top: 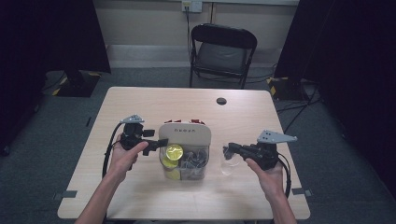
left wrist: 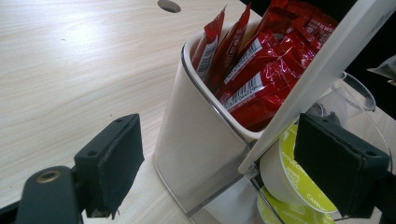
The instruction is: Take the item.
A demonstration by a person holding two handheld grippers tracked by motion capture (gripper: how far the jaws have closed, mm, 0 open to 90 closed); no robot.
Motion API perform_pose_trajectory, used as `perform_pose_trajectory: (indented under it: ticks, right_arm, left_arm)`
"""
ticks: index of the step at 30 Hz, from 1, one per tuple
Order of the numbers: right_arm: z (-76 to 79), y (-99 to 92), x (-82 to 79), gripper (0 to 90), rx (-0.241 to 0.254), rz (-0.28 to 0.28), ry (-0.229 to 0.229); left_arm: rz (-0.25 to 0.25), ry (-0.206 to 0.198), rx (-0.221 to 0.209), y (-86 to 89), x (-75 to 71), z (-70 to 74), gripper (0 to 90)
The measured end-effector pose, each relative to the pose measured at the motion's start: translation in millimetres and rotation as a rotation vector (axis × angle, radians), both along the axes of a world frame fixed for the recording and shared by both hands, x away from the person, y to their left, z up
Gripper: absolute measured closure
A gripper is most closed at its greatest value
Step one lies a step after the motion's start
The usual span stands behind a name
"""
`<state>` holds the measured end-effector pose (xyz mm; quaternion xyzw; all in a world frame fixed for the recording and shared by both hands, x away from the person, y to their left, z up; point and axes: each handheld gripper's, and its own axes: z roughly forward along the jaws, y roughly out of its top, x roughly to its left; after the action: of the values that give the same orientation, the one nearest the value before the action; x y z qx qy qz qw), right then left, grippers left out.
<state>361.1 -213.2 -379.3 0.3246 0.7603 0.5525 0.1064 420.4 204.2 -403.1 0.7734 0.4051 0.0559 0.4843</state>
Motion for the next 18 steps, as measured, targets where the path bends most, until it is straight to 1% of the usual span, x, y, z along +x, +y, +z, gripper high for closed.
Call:
perform_pose_trajectory:
  ticks: [3, 6, 12, 18]
  right_arm:
    - [-5.3, -2.9, 2.7, 90.0, -0.004, -0.014, 0.012]
    - [-9.2, -5.2, 5.2, 90.0, -0.007, -0.024, 0.019]
    - [-17.1, -8.8, 9.7, 90.0, -0.022, -0.043, 0.039]
    - [-23.9, -7.5, 11.8, 90.0, -0.044, -0.040, 0.054]
  left_arm:
    - [0.001, 0.001, -0.009, 0.2, -0.2, -0.9, 15.4]
    - [0.003, 0.003, -0.004, 0.4, -0.1, -1.0, 15.4]
    - [0.002, 0.003, -0.008, 0.4, 0.0, -1.2, 15.4]
    - [0.003, 0.003, -0.008, 0.5, -0.2, -1.4, 15.4]
